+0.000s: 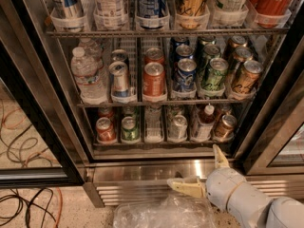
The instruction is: Pick blue plastic bottle from bottom shelf of fridge
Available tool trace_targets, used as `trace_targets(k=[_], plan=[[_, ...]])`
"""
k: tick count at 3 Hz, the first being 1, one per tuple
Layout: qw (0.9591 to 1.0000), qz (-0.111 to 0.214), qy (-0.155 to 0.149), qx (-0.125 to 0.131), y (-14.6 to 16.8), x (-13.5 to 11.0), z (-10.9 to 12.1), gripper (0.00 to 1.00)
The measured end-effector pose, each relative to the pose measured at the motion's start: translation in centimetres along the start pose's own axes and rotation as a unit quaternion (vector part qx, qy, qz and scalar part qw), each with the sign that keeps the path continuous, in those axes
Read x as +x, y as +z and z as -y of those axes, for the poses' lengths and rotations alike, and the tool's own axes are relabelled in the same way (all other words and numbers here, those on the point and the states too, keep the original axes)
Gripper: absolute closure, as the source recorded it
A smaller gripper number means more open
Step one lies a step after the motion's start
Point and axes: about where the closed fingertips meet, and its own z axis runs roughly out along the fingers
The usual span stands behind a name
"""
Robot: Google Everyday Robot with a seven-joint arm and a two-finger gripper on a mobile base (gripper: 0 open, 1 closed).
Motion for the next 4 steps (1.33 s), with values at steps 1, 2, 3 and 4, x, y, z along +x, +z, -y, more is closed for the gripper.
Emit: trace_targets(k=[1, 2, 3, 4], plan=[[1.0000, 0.003, 0.006, -0.004, 0.1, -0.1, -0.1, 0.00], [0.9995, 0.026, 0.015, 0.011, 0.6, 0.1, 0.3, 0.00], [0.9930, 0.079, -0.008, 0.087, 1.8, -0.5, 2.9, 0.00], [0.9931, 0.078, -0.007, 0.087, 1.8, -0.4, 2.9, 0.00]])
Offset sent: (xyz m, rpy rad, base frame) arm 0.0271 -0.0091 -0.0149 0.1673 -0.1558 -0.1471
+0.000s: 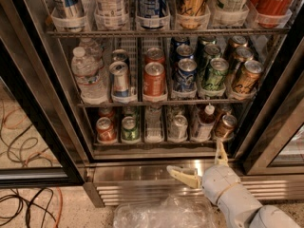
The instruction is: Pick blue plastic bottle from bottom shelf of fridge
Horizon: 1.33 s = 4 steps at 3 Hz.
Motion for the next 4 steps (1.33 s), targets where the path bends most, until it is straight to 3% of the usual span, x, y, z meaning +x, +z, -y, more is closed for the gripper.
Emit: trace_targets(k=[1, 2, 3, 4], plan=[[0.9996, 0.014, 0.007, 0.022, 0.2, 0.4, 0.2, 0.00], [0.9956, 0.054, -0.009, 0.076, 0.9, -0.8, 0.8, 0.00], [0.9913, 0.056, -0.001, 0.119, 0.8, 1.0, 2.8, 0.00], [0.9913, 0.056, -0.001, 0.119, 0.8, 0.9, 2.8, 0.00]])
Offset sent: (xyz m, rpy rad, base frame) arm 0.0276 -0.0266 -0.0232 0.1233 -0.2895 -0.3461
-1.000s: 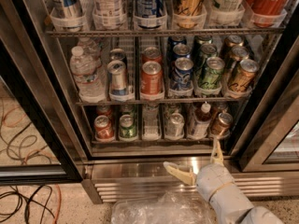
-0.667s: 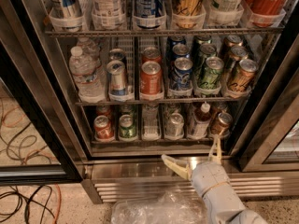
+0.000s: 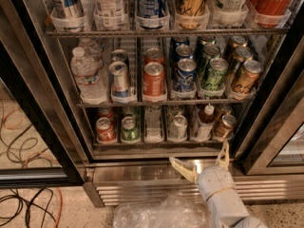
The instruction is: Pick blue plastic bottle from bottom shelf of fridge
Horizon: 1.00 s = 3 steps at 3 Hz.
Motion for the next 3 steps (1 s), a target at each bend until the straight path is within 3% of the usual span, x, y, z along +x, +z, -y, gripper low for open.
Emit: trace_targets(k=[1, 2, 3], plan=[[0.9995, 0.022, 0.018, 0.016, 0.4, 0.4, 0.5, 0.00], [0.9952, 0.063, 0.042, 0.063, 1.7, 1.1, 2.2, 0.00], [0.9928, 0.075, 0.049, 0.080, 1.6, 2.6, 2.1, 0.00]])
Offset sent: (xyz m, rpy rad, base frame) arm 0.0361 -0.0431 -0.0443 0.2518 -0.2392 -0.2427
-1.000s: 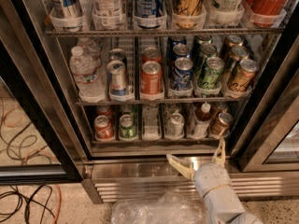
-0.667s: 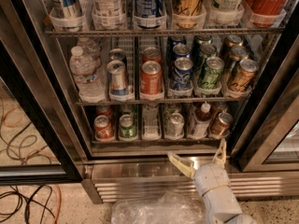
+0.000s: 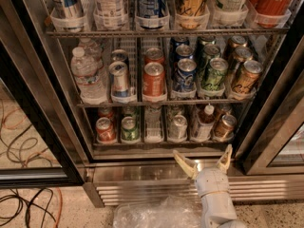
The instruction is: Pick blue plastic bottle from bottom shelf of fridge
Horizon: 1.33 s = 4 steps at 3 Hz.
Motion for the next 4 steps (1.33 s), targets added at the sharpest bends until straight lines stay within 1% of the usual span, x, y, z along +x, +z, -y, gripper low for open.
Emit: trace_targets(k=[1, 2, 3, 4], plan=[[1.0000, 0.003, 0.005, 0.001, 0.4, 0.5, -0.1, 0.00], [0.9994, 0.012, 0.015, 0.029, 3.4, 4.2, 1.2, 0.00], [0.9993, 0.017, 0.014, 0.031, 3.4, 4.0, 0.9, 0.00], [0.9985, 0.026, 0.006, 0.048, 4.8, 4.0, 1.7, 0.00]])
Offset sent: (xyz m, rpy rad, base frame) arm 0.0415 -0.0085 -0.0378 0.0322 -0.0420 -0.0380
